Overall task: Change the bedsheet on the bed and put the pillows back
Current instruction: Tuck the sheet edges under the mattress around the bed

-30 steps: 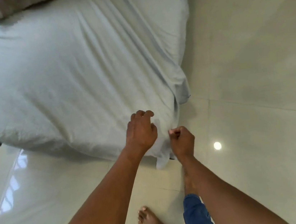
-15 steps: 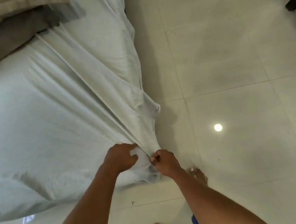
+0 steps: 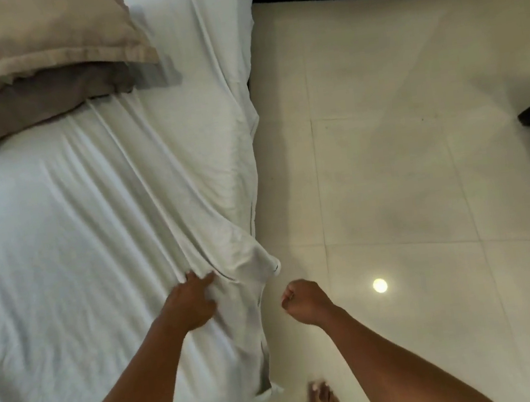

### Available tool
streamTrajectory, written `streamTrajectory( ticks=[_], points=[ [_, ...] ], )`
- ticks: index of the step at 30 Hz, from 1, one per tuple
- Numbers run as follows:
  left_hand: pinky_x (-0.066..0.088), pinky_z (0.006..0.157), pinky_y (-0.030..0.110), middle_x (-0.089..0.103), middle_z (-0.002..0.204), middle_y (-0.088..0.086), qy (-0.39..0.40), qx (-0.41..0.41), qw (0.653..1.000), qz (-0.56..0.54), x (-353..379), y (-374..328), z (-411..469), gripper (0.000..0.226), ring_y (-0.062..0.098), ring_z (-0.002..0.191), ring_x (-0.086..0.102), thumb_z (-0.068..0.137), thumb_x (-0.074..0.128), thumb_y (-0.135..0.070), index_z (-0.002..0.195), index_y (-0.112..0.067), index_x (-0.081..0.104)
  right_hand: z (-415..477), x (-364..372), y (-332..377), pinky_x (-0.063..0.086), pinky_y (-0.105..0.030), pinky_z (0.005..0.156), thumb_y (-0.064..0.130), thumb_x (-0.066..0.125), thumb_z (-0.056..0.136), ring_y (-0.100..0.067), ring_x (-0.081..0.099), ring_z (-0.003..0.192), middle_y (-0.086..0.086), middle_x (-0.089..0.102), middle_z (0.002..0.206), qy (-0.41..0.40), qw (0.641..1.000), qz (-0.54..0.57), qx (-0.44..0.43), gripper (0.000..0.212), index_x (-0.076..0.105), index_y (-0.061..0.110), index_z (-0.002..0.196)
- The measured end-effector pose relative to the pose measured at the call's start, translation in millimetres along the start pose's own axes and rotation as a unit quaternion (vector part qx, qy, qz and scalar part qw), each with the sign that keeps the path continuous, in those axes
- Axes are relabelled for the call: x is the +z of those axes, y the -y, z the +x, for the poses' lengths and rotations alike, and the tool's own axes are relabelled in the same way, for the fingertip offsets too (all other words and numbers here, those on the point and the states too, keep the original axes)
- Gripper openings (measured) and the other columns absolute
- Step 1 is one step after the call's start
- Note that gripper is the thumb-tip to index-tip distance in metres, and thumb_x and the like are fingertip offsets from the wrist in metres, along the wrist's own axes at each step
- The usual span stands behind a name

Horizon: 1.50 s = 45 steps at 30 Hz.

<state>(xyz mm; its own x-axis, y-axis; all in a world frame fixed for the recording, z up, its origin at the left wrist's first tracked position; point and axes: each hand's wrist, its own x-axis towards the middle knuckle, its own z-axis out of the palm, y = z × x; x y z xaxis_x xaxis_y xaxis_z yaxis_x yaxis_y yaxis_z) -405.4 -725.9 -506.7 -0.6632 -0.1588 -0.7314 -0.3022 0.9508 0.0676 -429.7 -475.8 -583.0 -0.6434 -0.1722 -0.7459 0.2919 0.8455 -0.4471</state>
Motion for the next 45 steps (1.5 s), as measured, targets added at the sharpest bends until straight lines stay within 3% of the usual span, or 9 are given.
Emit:
streamTrajectory(
  ticks=[4,9,12,18,25,31,34,39,45],
  points=[
    [0.041,0.109,0.029,0.048,0.153,0.005,0.093,-0.014,0.995,-0.019,-40.9,12.2,41.5,0.051,0.024,0.137,0.05,0.098,0.057,-0.03,0.149,-0.028,0.05,58.7,-45.0,36.5,0.053,-0.027,0.08,0.022,0.069,0.084,-0.023,0.069,0.096,-0.003,0.075,0.099,-0.042,0.999,0.013,-0.013,0.004,0.07,0.024,0.081],
    [0.053,0.082,0.034,0.073,0.105,0.007,-0.22,-0.048,0.964,-0.139,-110.6,39.6,117.3,0.026,0.031,0.099,0.07,0.092,0.057,-0.023,0.111,-0.024,0.074,160.9,-70.5,91.6,0.059,-0.045,0.09,0.034,0.069,0.089,-0.026,0.069,0.1,-0.002,0.072,0.104,-0.073,0.985,0.155,0.001,0.018,0.068,0.021,0.101],
    [0.051,0.092,0.036,0.072,0.112,0.006,-0.207,-0.031,0.969,-0.133,-131.4,41.6,153.5,0.034,0.031,0.106,0.068,0.084,0.057,-0.029,0.114,-0.034,0.073,218.3,-63.2,119.9,0.059,-0.049,0.09,0.053,0.07,0.085,-0.026,0.069,0.1,-0.002,0.069,0.109,-0.055,0.964,0.259,0.032,0.046,0.062,0.02,0.116],
    [0.055,0.07,0.032,0.069,0.078,-0.004,-0.258,-0.074,0.946,-0.182,-182.5,52.3,193.5,0.021,0.024,0.072,0.065,0.088,0.054,-0.026,0.094,-0.028,0.075,249.2,-65.9,115.0,0.063,-0.049,0.077,0.03,0.068,0.082,-0.027,0.072,0.082,-0.003,0.073,0.083,-0.12,0.96,0.253,0.023,0.01,0.07,0.021,0.08],
    [0.048,0.076,0.034,0.068,0.105,0.008,-0.344,0.015,0.928,-0.145,-208.3,32.9,246.1,0.024,0.031,0.097,0.063,0.085,0.061,-0.013,0.104,-0.014,0.075,312.1,-147.6,135.4,0.057,-0.037,0.09,0.026,0.065,0.095,-0.03,0.068,0.109,-0.006,0.073,0.115,-0.154,0.976,0.103,0.115,0.019,0.076,0.018,0.108],
    [0.038,0.07,0.029,0.063,0.086,0.003,-0.281,-0.007,0.95,-0.139,-228.7,32.6,268.0,0.012,0.028,0.078,0.062,0.084,0.064,-0.019,0.088,-0.019,0.075,347.5,-195.0,205.9,0.059,-0.036,0.083,0.048,0.063,0.087,-0.015,0.071,0.092,0.004,0.075,0.101,-0.069,0.912,0.402,0.042,0.036,0.073,0.019,0.104],
    [0.038,0.067,0.03,0.06,0.078,0.001,-0.229,-0.023,0.968,-0.102,-246.3,25.2,280.4,0.012,0.027,0.072,0.057,0.085,0.061,-0.023,0.08,-0.018,0.071,358.6,-206.8,230.4,0.046,-0.023,0.062,0.022,0.063,0.089,-0.008,0.054,0.062,0.006,0.061,0.072,-0.142,0.937,0.319,-0.032,0.012,0.064,0.016,0.079],
    [0.043,0.056,0.031,0.061,0.07,0.0,-0.34,0.007,0.933,-0.119,-281.7,0.4,302.9,0.017,0.028,0.063,0.059,0.088,0.059,-0.023,0.075,-0.014,0.066,401.4,-245.9,206.2,0.051,-0.029,0.078,0.022,0.064,0.094,-0.023,0.068,0.095,-0.005,0.075,0.102,-0.268,0.939,0.208,0.048,0.017,0.076,0.013,0.101],
    [0.052,0.091,0.04,0.068,0.116,0.008,-0.304,0.029,0.94,-0.155,-324.0,-31.1,352.6,0.035,0.033,0.104,0.063,0.084,0.065,-0.017,0.118,-0.018,0.073,453.3,-298.9,252.4,0.049,-0.03,0.076,0.031,0.062,0.094,-0.023,0.065,0.097,0.004,0.068,0.093,-0.173,0.922,0.346,-0.018,0.014,0.069,0.02,0.091]
  ],
)
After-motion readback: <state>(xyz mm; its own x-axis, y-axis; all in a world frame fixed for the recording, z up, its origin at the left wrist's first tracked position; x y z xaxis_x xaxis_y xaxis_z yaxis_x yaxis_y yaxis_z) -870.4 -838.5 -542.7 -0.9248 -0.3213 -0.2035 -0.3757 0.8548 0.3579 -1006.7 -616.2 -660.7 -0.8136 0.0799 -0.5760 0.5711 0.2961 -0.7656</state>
